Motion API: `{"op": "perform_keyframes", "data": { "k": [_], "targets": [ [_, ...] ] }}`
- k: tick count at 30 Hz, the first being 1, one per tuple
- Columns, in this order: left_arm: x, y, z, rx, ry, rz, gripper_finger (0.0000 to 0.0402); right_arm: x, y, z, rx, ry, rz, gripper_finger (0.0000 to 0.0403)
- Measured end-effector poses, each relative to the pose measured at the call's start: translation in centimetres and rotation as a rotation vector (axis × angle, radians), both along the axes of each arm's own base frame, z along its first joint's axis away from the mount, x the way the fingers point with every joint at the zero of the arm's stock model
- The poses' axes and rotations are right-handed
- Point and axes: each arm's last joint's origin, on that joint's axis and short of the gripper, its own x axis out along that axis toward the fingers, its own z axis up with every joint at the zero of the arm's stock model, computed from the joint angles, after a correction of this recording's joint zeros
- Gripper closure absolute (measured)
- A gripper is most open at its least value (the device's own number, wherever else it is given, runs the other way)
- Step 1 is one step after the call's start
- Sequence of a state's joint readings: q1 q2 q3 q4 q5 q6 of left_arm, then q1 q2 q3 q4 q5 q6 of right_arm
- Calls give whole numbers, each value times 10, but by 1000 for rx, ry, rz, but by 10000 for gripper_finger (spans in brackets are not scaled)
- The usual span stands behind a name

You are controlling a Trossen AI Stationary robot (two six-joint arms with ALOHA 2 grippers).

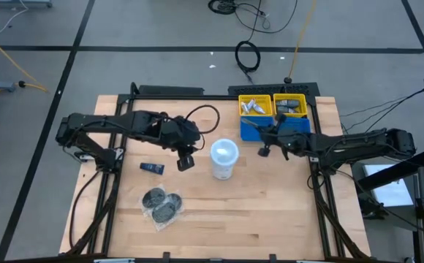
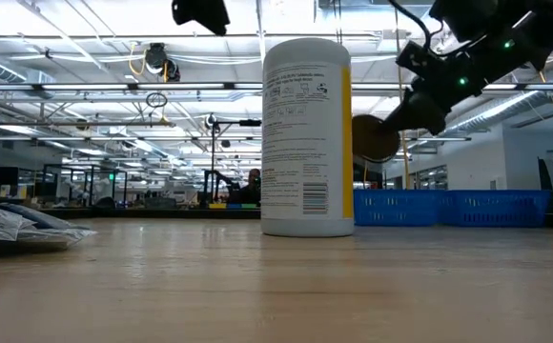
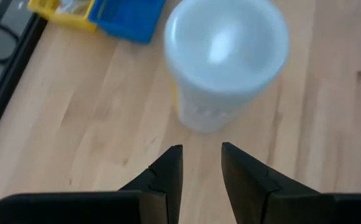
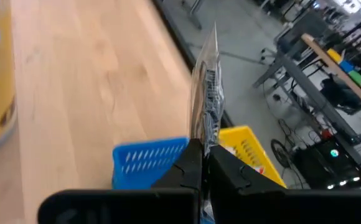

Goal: Pick & Place Travel size toiletries
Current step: Put the black hair brush into the left blue bin

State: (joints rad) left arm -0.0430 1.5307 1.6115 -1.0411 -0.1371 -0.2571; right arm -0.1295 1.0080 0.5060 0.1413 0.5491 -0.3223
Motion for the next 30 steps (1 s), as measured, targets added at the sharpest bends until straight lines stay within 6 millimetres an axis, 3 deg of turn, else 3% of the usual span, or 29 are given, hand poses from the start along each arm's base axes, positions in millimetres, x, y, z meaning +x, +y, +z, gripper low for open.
{"op": "perform_keyframes", "data": {
  "k": [9,21,30],
  "targets": [
    [-9,-15,-8,5,91,74,295,-7,0,-11,13,133,-41,403],
    [-21,-42,-67,-42,274,172,295,-9,-3,-19,-12,234,-50,403],
    [-27,-66,-88,-42,274,170,295,-2,-23,-39,25,335,-82,403]
  ]
}}
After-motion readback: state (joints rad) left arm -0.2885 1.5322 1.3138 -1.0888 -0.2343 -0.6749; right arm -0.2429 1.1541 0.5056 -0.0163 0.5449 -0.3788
